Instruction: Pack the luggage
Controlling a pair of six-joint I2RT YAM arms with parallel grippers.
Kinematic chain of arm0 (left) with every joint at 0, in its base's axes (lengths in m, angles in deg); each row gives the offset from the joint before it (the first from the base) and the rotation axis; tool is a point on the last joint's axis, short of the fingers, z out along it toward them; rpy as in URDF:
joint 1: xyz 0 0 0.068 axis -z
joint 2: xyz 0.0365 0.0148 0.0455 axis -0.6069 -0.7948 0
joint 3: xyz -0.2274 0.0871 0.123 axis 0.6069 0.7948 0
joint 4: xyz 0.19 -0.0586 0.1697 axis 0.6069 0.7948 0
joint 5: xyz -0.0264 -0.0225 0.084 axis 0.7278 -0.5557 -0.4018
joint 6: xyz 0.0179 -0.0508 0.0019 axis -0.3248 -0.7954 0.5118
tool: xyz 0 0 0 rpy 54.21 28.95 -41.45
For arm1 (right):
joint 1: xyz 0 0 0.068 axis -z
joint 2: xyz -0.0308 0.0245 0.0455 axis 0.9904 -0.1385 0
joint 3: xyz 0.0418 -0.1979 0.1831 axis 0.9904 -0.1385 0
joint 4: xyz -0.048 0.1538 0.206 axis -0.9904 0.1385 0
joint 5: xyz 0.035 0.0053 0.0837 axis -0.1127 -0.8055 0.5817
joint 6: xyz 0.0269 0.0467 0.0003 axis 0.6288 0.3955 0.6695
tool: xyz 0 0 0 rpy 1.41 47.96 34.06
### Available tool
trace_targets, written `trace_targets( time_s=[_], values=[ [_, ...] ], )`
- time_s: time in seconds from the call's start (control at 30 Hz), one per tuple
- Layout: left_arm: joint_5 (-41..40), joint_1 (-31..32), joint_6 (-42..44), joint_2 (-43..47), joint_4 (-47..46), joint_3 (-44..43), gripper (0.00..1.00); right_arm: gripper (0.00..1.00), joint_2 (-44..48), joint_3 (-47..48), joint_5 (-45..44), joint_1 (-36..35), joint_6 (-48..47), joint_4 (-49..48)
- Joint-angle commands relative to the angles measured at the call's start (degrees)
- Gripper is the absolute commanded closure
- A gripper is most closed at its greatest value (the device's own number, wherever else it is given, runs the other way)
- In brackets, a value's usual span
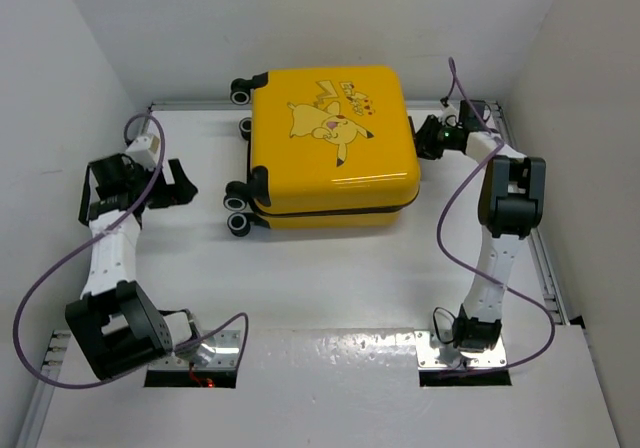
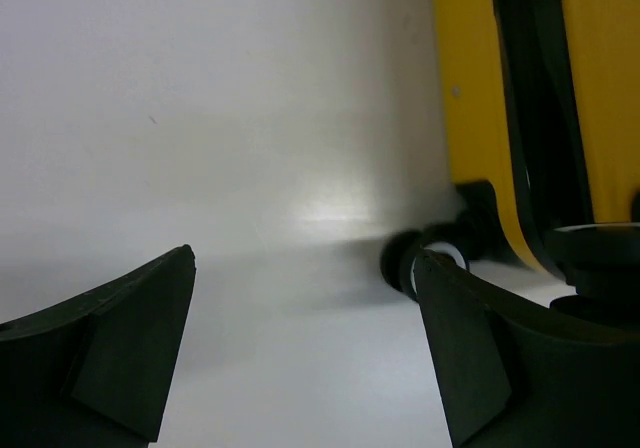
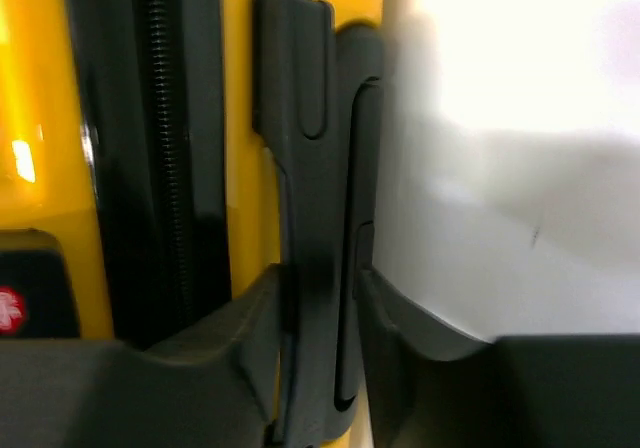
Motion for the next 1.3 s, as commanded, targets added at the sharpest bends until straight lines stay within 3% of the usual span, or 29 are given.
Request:
trace_targets(
  time_s=[0.0,0.03,0.13,0.33,0.5,0.73,0.83,0.93,0.97,1.1,1.17,1.2,1.23,1.27],
  values=[
    [3.4,0.0,0.0,4.3,7.6,4.2,0.08,0.72,-3.1,1.5,-12.0,-6.8,-5.1,5.4],
    [3.4,0.6,-0.8,4.8,7.6,4.8,0.08,0.82,-3.1,1.7,-13.3,-6.7,-5.8,7.3],
    [2.3,2.9,-2.0,5.4,8.1,4.8,0.07,1.0,-1.9,0.4,-16.1,-9.0,-5.6,10.3],
    [1.0,4.3,-8.0,-1.5,11.4,1.7,0.12,1.0,7.6,-9.3,-13.2,-7.5,-3.9,9.6],
    [5.7,2.5,-13.4,-11.9,14.9,2.5,0.15,1.0,18.1,-24.0,-13.3,-2.8,-2.4,10.0],
    [8.1,4.7,-18.4,-11.4,13.2,10.5,0.22,1.0,30.8,-36.0,-9.9,1.3,2.0,11.0],
    [8.1,7.4,-26.0,-11.4,3.9,14.9,0.25,1.0,35.9,-42.1,-9.4,-0.9,6.4,8.0],
    [7.4,11.3,-36.1,-14.6,-12.0,15.7,0.27,1.0,39.8,-47.9,-7.8,-3.8,12.3,3.1],
    [6.6,12.5,-38.4,-16.4,-19.0,14.4,0.27,1.0,40.5,-49.4,-7.4,-4.9,14.9,1.5],
    [5.3,16.2,-48.7,-29.9,-28.9,3.0,0.27,1.0,44.0,-51.2,-5.3,-9.2,15.9,-2.0],
    [5.9,17.0,-51.6,-37.6,-30.0,-6.6,0.25,0.95,45.4,-50.6,-2.5,-10.3,13.3,-1.1],
    [5.2,17.0,-51.6,-39.2,-31.6,-9.4,0.25,0.81,46.0,-48.9,-1.6,-10.2,10.1,0.8],
    [3.9,17.0,-51.6,-42.0,-32.9,-14.8,0.24,0.71,48.6,-46.1,-0.6,-8.9,2.6,8.5],
    [3.9,17.0,-51.6,-43.5,-33.0,-17.4,0.24,0.6,49.6,-46.0,-0.6,-8.0,2.5,11.1]
  ],
)
